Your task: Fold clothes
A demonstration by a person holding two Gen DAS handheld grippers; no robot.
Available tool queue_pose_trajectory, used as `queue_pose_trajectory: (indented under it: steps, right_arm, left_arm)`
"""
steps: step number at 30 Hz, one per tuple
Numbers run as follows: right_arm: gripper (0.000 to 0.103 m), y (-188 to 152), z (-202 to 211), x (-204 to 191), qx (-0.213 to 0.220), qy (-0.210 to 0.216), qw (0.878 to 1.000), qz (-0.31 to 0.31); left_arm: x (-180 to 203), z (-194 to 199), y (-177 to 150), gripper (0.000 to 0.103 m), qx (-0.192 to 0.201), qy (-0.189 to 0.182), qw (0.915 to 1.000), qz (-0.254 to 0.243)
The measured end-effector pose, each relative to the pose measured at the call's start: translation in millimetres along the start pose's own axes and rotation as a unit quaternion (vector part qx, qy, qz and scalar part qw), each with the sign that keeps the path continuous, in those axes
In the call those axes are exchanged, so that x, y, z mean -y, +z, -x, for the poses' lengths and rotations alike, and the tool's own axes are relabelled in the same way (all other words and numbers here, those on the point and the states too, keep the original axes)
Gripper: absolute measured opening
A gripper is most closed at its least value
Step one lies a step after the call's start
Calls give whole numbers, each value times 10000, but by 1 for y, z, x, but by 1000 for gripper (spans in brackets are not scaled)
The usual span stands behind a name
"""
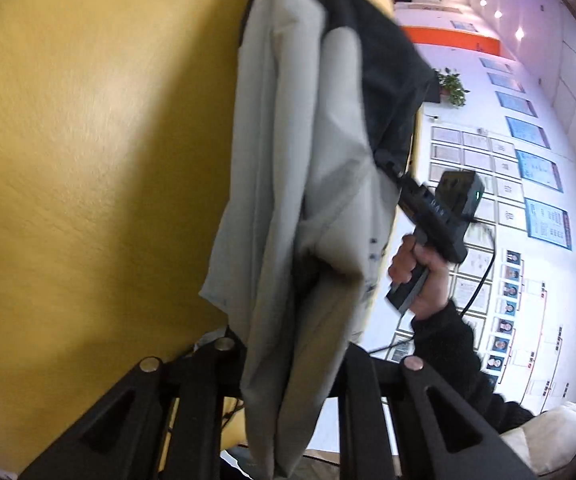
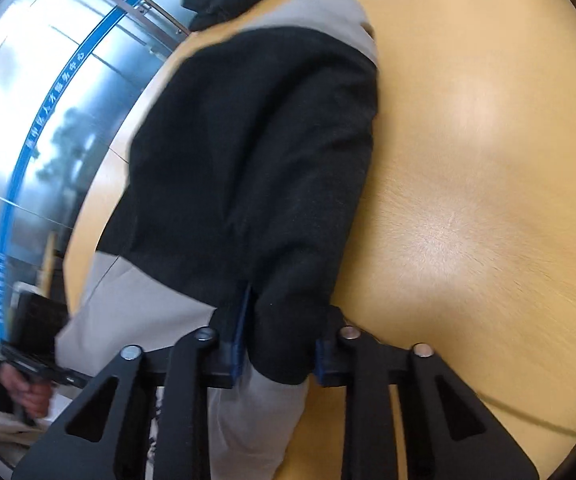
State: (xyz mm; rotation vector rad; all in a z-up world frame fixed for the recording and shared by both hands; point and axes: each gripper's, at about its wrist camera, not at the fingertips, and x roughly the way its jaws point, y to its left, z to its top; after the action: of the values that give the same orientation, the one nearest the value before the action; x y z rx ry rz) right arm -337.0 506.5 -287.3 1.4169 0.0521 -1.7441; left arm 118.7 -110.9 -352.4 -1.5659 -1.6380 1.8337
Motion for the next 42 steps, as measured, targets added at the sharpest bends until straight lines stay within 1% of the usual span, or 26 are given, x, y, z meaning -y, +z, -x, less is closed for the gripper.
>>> queue_pose_trajectory:
  steps: [2, 4, 6, 9, 12, 14, 16, 18, 21, 23, 25, 26, 29, 30, 31, 32, 33, 35, 37, 40, 41, 42]
  right_arm:
    - [18, -9, 13, -25, 238, -406, 9987, 219]
    - [18, -17, 21, -48, 428, -803, 9953, 321]
    - [17, -17, 25, -69, 626, -932, 9928, 412]
    - [17, -15, 32, -100, 917, -1119, 9879, 557]
    - [17, 5, 29, -134, 1097, -1190, 9841, 733]
    - [17, 26, 23, -152, 1225, -1165, 9825, 780]
    - [17, 49, 15, -170, 1376, -1126, 9806, 822]
    - [17, 84, -1, -189, 1507, -1004, 9800, 831]
    - [17, 136, -28, -215, 1698, -817, 9785, 834]
    - [17, 174, -58, -221, 1777, -674, 9788, 766]
    - [18, 210, -94, -227, 1750, -578, 9807, 658]
    - [18, 229, -119, -227, 1677, -549, 9825, 596]
    - [18, 269, -191, -219, 1284, -604, 9892, 375]
    - [18, 277, -210, -216, 1136, -706, 9903, 368]
    - [18, 285, -227, -213, 1032, -807, 9907, 354]
    - [19, 290, -235, -210, 1072, -875, 9899, 299]
    - [19, 295, -238, -206, 1107, -850, 9900, 187]
    - [20, 306, -244, -198, 1157, -824, 9899, 0]
    - [21, 313, -250, -199, 1053, -970, 9897, 75]
    - [21, 315, -251, -195, 927, -1031, 9903, 19]
    - [22, 316, -252, -194, 884, -1052, 9905, 0]
    - [22, 316, -252, -193, 842, -1072, 9907, -19]
  left_arm:
    - [12, 10, -1, 11, 102, -72, 9998, -138]
    - [23, 23, 1, 9, 238, -61, 9993, -287]
    - [33, 36, 8, 8, 370, -55, 9985, -404]
    - [47, 58, 25, 8, 547, -40, 9968, -580]
    - [61, 85, 41, 8, 733, -47, 9942, -785]
    - [68, 107, 56, 8, 866, -52, 9923, -879]
    - [76, 135, 80, 8, 1033, -34, 9896, -1002]
    - [82, 164, 109, 8, 1201, 2, 9863, -1131]
    - [90, 202, 161, 8, 1423, 173, 9800, -1378]
    - [87, 219, 205, 8, 1494, 361, 9765, -1514]
    - [77, 236, 249, 8, 1506, 571, 9737, -1611]
    - [69, 245, 272, 8, 1456, 680, 9730, -1658]
    - [46, 232, 334, 8, 1209, 1084, 9723, -1682]
    - [40, 226, 349, 8, 1119, 1156, 9728, -1665]
    - [35, 223, 361, 8, 1079, 1144, 9734, -1667]
    - [31, 223, 368, 8, 1100, 1080, 9734, -1694]
    - [28, 224, 376, 8, 1113, 1050, 9736, -1694]
    - [19, 227, 392, 8, 1117, 1070, 9745, -1625]
    - [17, 226, 403, 8, 1083, 1088, 9753, -1587]
    - [20, 218, 412, 8, 997, 1067, 9768, -1563]
    - [25, 211, 412, 8, 965, 1042, 9776, -1552]
    - [30, 204, 422, 8, 933, 1001, 9785, -1542]
